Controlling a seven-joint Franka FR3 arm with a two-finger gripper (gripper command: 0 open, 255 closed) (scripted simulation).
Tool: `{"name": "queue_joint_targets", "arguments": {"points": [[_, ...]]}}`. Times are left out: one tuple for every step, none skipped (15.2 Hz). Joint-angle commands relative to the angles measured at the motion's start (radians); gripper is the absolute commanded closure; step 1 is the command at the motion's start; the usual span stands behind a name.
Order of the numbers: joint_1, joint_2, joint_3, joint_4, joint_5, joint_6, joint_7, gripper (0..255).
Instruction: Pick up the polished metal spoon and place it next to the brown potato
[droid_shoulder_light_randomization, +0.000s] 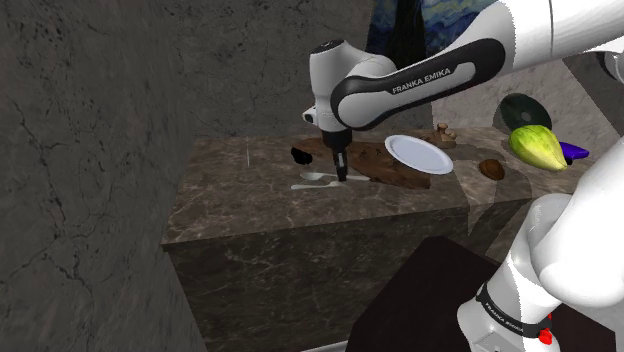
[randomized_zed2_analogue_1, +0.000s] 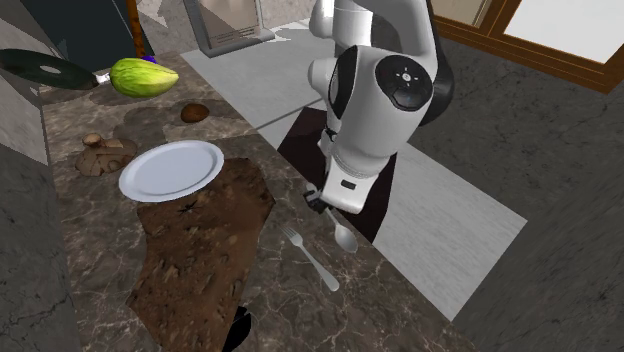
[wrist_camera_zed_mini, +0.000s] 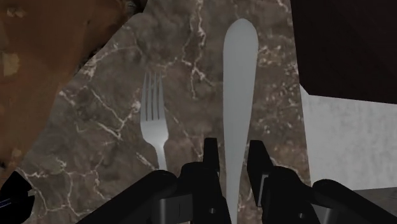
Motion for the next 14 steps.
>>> {"name": "queue_joint_targets", "arguments": {"points": [[0.000,-0.006,-0.001,0.019,0.002,-0.024,-0.007,255],[0.000,-0.010,-0.001,0.028,0.003,-0.037,-0.010,255],[0.000,-0.013,0.000,0.038,0.005,-0.050,-0.013,255],[0.000,-0.017,0.000,0.048,0.006,-0.063,-0.016,255],[0.000,-0.020,0.000,0.058,0.007,-0.076,-0.018,255],[0.001,-0.023,0.000,0.068,0.008,-0.089,-0.021,255],[0.001,-0.025,0.000,0.073,0.008,-0.096,-0.023,255],[-0.008,-0.050,-0.011,0.045,0.005,-0.088,-0.041,255],[-0.017,-0.074,-0.023,0.017,0.001,-0.081,-0.060,255],[-0.026,-0.098,-0.036,-0.009,-0.003,-0.075,-0.079,255],[-0.036,-0.121,-0.048,-0.034,-0.008,-0.069,-0.098,255],[-0.045,-0.144,-0.062,-0.058,-0.014,-0.063,-0.117,255],[-0.054,-0.166,-0.075,-0.080,-0.021,-0.057,-0.136,255],[-0.064,-0.187,-0.089,-0.102,-0.028,-0.052,-0.156,255]]}}
